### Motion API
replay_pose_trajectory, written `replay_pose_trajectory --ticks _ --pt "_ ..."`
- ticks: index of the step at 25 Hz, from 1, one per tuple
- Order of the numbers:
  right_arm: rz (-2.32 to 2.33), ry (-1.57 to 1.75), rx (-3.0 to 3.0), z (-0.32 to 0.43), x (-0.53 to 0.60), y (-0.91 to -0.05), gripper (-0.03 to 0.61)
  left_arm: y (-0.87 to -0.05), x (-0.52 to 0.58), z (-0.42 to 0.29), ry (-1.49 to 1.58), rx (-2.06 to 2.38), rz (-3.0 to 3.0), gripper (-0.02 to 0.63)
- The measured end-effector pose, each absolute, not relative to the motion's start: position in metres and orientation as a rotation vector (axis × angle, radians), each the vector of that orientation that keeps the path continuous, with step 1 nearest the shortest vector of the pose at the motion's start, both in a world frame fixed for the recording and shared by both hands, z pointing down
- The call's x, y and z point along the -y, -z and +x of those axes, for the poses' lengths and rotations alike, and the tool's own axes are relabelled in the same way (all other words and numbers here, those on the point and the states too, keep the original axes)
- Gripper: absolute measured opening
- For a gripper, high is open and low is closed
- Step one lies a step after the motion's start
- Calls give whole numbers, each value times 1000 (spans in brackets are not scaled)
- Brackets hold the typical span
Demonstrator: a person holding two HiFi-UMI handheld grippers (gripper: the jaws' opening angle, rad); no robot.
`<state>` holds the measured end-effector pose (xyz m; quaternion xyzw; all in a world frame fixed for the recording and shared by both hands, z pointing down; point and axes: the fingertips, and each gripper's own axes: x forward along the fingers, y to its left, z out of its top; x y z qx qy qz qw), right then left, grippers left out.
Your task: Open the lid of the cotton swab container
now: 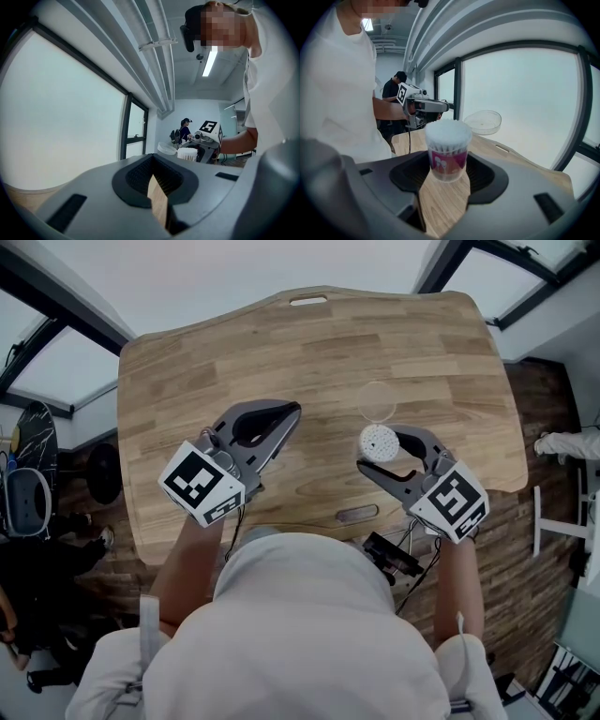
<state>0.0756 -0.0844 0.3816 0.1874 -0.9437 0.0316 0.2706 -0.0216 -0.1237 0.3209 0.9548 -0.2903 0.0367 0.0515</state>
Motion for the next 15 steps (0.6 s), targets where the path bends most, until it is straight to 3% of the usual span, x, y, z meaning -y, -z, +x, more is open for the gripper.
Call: replay_pose_trajectory --ticks 15 --pt "567 -119 2553 101 137 -395 250 -337 155 -15 -92 898 2853 12"
